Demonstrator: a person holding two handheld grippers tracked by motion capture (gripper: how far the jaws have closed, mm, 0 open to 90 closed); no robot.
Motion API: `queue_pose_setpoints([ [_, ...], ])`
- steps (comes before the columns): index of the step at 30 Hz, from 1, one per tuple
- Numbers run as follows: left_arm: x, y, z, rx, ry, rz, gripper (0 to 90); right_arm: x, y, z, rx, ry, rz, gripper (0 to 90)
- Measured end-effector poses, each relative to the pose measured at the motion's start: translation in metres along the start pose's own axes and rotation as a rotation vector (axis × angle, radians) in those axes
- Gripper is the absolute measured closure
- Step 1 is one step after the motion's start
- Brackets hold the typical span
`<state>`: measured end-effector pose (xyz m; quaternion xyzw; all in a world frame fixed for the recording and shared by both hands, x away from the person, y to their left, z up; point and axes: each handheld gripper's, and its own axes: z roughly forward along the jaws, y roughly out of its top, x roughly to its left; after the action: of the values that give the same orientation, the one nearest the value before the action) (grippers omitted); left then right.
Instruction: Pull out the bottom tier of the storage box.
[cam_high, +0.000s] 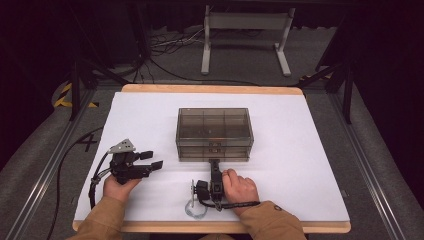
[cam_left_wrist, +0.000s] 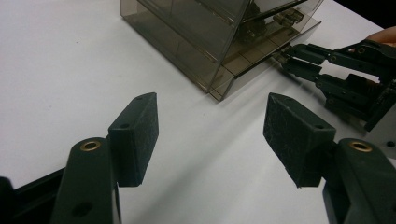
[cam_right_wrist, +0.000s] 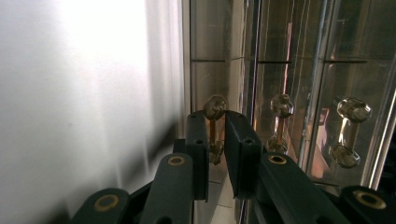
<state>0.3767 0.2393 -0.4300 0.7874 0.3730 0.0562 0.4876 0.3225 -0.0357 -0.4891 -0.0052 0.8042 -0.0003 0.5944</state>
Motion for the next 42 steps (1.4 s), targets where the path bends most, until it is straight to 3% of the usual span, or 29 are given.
queue_pose_setpoints([
  [9, 0.000, 0.000, 0.000, 0.000, 0.000, -0.001, 36.5, 0.001, -0.001, -0.006, -0.004, 0.009, -0.003, 80.5],
  [15, 0.000, 0.000, 0.000, 0.005, 0.002, 0.000, 36.5, -0.005, -0.002, -0.007, -0.026, 0.061, 0.067, 78.7],
  [22, 0.000, 0.000, 0.001, 0.006, 0.000, -0.007, 36.5, -0.026, -0.016, -0.005, -0.114, 0.240, 0.246, 66.5],
  [24, 0.000, 0.000, 0.001, 0.007, 0.000, -0.008, 36.5, -0.029, -0.018, -0.005, -0.129, 0.262, 0.274, 66.1],
  [25, 0.000, 0.000, 0.001, 0.009, 0.000, -0.006, 36.5, -0.033, -0.023, -0.004, -0.147, 0.313, 0.322, 63.8],
  [28, 0.000, -0.001, 0.000, 0.017, 0.006, -0.005, 36.5, -0.035, -0.026, -0.004, -0.166, 0.343, 0.340, 62.7],
  [36, -0.002, -0.007, -0.007, 0.019, 0.028, -0.003, 36.8, -0.049, -0.042, 0.002, -0.266, 0.532, 0.478, 56.2],
  [42, -0.002, -0.010, -0.011, 0.016, 0.034, -0.010, 36.7, -0.057, -0.064, 0.006, -0.341, 0.658, 0.623, 53.6],
])
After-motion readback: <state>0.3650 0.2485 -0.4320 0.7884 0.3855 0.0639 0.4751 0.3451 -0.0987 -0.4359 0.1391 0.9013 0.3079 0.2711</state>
